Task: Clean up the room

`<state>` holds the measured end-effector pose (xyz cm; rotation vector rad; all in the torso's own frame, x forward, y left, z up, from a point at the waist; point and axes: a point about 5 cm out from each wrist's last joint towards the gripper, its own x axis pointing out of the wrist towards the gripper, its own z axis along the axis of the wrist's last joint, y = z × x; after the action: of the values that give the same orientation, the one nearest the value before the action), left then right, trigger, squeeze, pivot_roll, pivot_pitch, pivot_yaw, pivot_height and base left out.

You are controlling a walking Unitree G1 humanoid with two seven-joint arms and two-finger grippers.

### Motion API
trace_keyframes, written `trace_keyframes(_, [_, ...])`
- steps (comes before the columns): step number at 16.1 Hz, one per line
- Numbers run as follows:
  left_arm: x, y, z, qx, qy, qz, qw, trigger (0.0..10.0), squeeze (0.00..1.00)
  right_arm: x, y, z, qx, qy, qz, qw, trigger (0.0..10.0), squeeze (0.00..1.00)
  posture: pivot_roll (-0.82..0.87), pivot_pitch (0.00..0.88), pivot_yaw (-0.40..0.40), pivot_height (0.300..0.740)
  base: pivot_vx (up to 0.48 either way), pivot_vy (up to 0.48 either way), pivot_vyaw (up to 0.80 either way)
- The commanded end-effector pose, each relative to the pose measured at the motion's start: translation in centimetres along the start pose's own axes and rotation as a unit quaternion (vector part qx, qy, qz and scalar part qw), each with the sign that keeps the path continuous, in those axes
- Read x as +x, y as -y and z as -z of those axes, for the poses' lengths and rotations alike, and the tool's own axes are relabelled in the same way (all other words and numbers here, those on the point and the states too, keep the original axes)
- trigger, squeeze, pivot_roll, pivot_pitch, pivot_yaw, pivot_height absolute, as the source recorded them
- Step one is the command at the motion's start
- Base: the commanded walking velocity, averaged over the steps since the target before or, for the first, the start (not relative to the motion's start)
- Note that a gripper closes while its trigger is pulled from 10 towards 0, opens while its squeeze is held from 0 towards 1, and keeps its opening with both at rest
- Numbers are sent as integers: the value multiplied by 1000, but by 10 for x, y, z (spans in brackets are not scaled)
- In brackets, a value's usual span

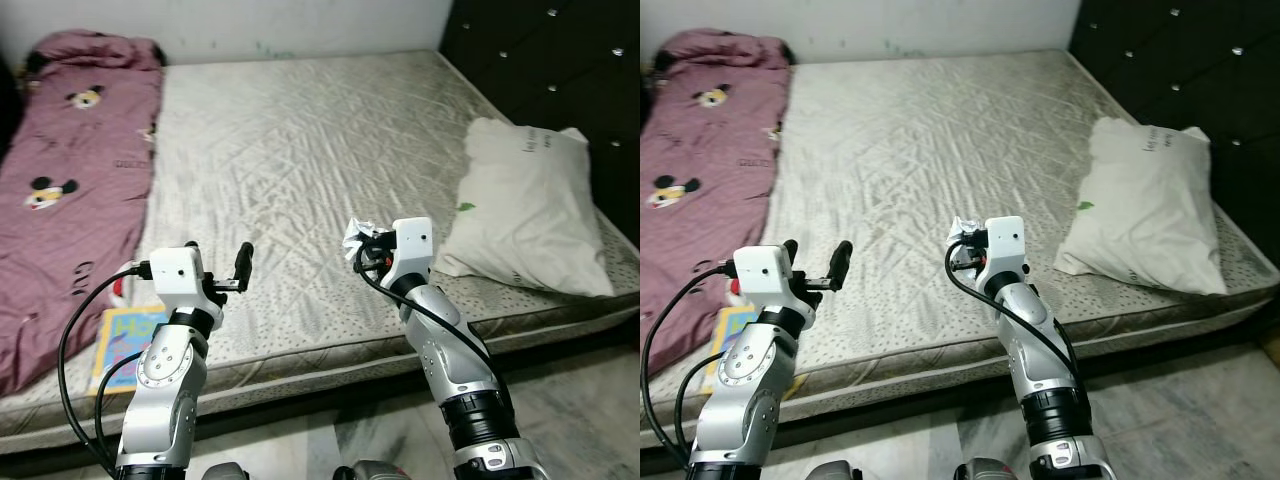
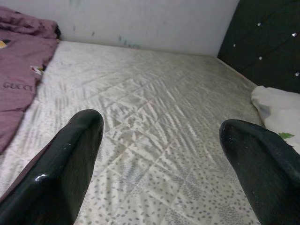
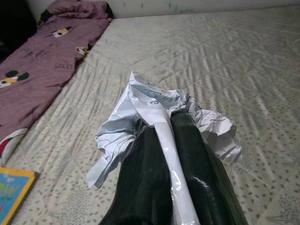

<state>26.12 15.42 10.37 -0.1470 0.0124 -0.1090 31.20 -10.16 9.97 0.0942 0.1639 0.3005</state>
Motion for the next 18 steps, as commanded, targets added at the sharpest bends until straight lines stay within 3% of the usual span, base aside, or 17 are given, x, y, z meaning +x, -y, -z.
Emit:
trace_keyframes(1, [0, 0, -1, 3, -1, 2, 1000, 10000, 0, 0, 1, 0, -2, -2, 4, 1000, 10000, 0, -84, 17, -13, 740, 0, 247, 0])
trace_keyframes(5, [0, 0, -1, -2, -1, 1, 1000, 10000, 0, 0, 1, 2, -4, -8, 5, 1000, 10000, 0, -84, 17, -13, 740, 0, 480, -600])
trace_keyframes(10, [0, 0, -1, -4, -1, -5, 1000, 10000, 0, 1, 2, 3, -8, -10, 2, 1000, 10000, 0, -86, 10, -17, 740, 0, 469, 0])
trace_keyframes(18, [-1, 4, -3, -8, 11, 16, 1000, 10000, 0, 1, 0, 4, -15, -10, -4, 1000, 10000, 0, -82, 3, -20, 740, 71, 0, 0])
